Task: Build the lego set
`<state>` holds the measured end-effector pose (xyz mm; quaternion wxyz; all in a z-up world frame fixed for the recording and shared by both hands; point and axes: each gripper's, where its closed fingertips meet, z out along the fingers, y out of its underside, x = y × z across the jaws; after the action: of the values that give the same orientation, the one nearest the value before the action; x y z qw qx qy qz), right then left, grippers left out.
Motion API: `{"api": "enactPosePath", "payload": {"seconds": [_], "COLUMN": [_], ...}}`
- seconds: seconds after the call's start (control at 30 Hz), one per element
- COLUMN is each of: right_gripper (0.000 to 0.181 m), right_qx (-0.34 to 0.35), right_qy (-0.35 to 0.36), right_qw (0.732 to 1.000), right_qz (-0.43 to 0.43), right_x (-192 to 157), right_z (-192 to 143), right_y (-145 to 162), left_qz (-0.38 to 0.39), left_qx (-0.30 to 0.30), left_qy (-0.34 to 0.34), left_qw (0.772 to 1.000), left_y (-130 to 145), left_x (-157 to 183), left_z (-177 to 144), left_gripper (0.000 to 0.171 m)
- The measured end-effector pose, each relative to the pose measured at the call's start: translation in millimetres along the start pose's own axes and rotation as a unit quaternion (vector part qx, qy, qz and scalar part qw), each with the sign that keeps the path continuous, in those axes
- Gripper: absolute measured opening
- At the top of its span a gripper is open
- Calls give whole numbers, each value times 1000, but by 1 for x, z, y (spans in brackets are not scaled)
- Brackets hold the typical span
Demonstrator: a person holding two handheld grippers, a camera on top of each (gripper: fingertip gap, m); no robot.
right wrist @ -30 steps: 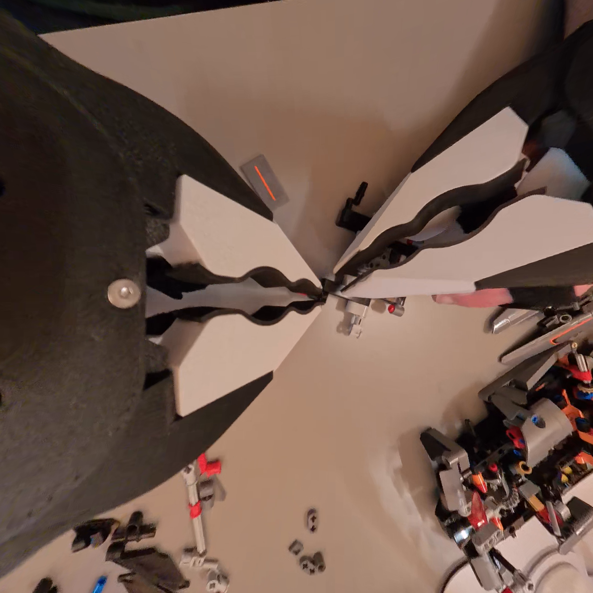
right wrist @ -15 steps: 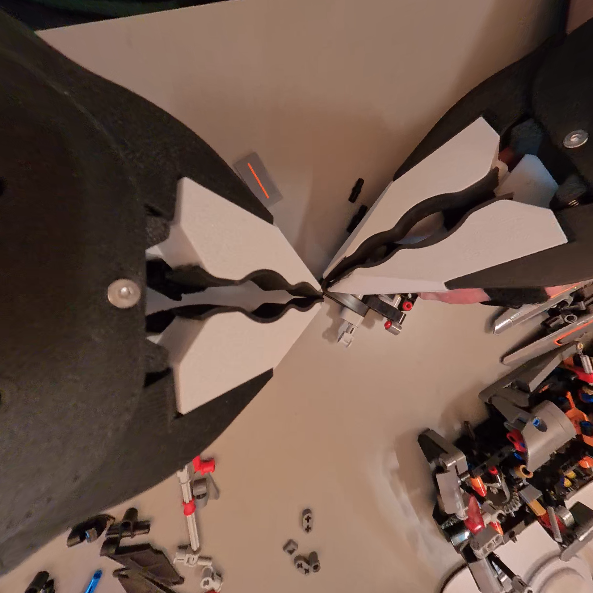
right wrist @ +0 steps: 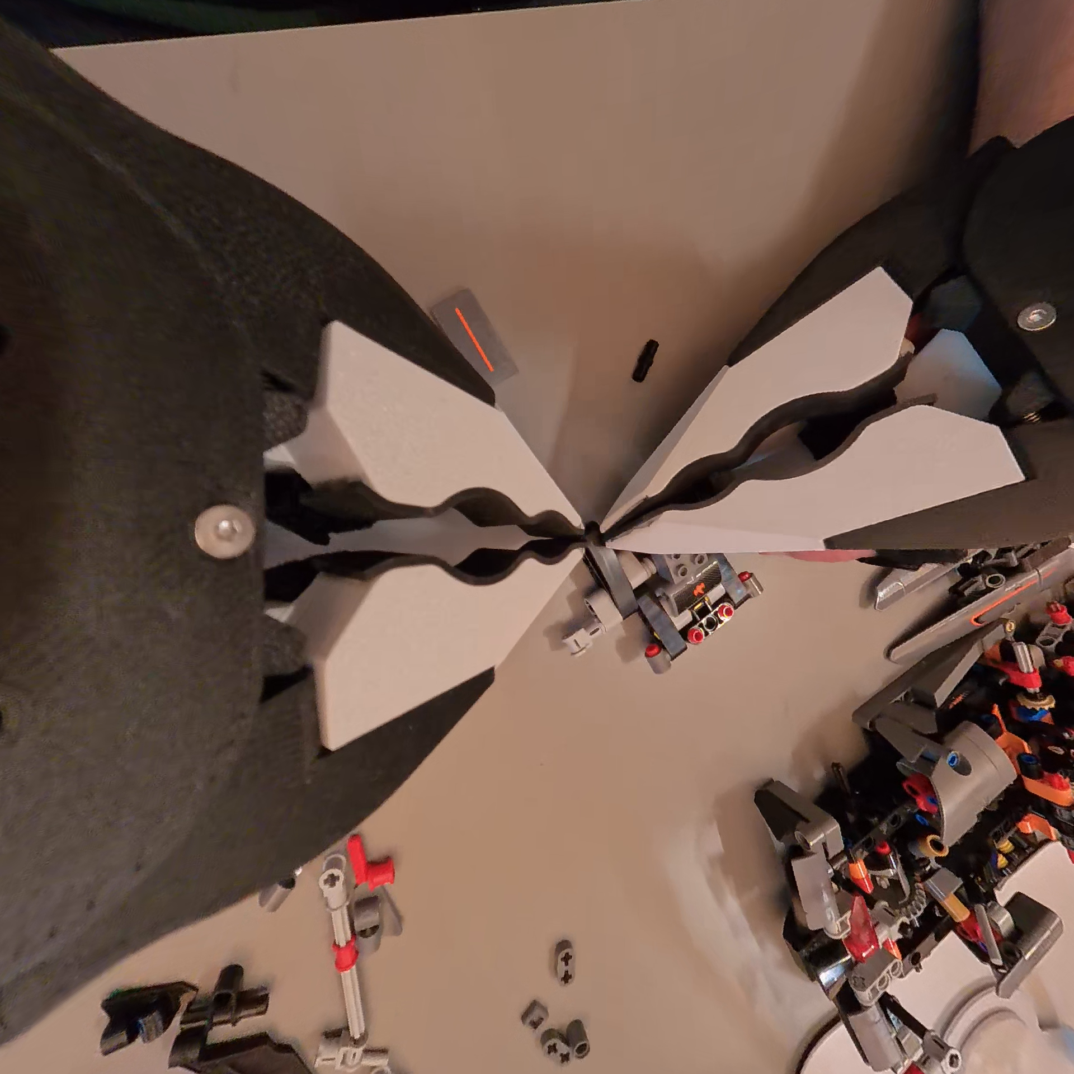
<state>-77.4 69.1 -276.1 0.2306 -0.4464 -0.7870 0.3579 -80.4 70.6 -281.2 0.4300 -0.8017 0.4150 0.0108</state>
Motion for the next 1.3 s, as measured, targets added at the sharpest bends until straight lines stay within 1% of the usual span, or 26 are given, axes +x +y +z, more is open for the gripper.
{"api": "enactPosePath", "payload": {"seconds": [0.13, 0.27, 0.37, 0.4, 0.43, 0.5, 0.57, 0.6, 0.67, 0.7, 0.73, 0.77, 0.83, 0.9, 0.93, 0.97, 1.03, 1.07, 1.17, 1.3], "right_gripper": [0, 0, 0, 0, 1, 4, 8, 11, 11, 12, 10, 10, 15, 11, 12, 11, 7, 9, 10, 4], "right_qx": [7, 11, 28, 44, 53, 46, 39, 32, -9, -32, -46, -61, -97, -98, -112, -119, -109, -114, -127, -145], "right_qy": [-1, 0, 0, 4, 11, 48, 78, 90, 111, 118, 123, 125, 118, 115, 120, 132, 146, 151, 137, 164], "right_qw": [1000, 1000, 1000, 999, 998, 997, 995, 994, 991, 989, 988, 987, 984, 986, 984, 981, 979, 977, 976, 972], "right_qz": [3, -16, -4, 5, 15, 27, 42, 54, 76, 84, 84, 84, 92, 69, 70, 75, 91, 102, 111, 82], "right_x": [-1, -3, -2, 2, 8, 32, 59, 73, 97, 107, 114, 120, 126, 127, 129, 135, 146, 152, 161, 186], "right_z": [-2, -3, -7, -12, -18, -28, -39, -45, -56, -59, -62, -63, -62, -61, -62, -65, -69, -69, -61, -55], "right_y": [1, 1, -4, -10, -15, -14, -12, -9, 7, 17, 24, 32, 46, 46, 50, 54, 54, 56, 60, 62], "left_qz": [-9, -8, -10, 3, 21, 12, 17, 15, 11, 8, 3, -1, -4, -6, -5, -4, -9, -10, -12, -8], "left_qx": [2, -1, -2, -28, -26, 2, 22, 24, 18, 18, 20, 25, 33, 31, 26, 23, 26, 27, 22, 16], "left_qy": [3, 3, 6, 11, 3, 19, 9, 3, -3, -4, -5, -8, -17, -26, -30, -34, -38, -43, -48, -58], "left_qw": [1000, 1000, 1000, 1000, 999, 1000, 1000, 1000, 1000, 1000, 1000, 1000, 999, 999, 999, 999, 999, 999, 999, 998], "left_y": [0, 0, 1, 10, 11, -1, -14, -15, -10, -7, -6, -7, -9, -8, -5, -3, -2, -2, -1, 3], "left_x": [0, -1, 0, 3, 4, 10, 6, 3, 0, -2, -3, -5, -11, -15, -17, -18, -20, -22, -26, -29], "left_z": [0, 1, 2, 5, 8, 5, -2, -4, -5, -6, -7, -9, -11, -13, -13, -13, -14, -15, -13, -15], "left_gripper": [0, 0, 0, 0, 0, 0, 0, 0, 2, 4, 5, 5, 6, 7, 7, 7, 7, 7, 8, 8]}}
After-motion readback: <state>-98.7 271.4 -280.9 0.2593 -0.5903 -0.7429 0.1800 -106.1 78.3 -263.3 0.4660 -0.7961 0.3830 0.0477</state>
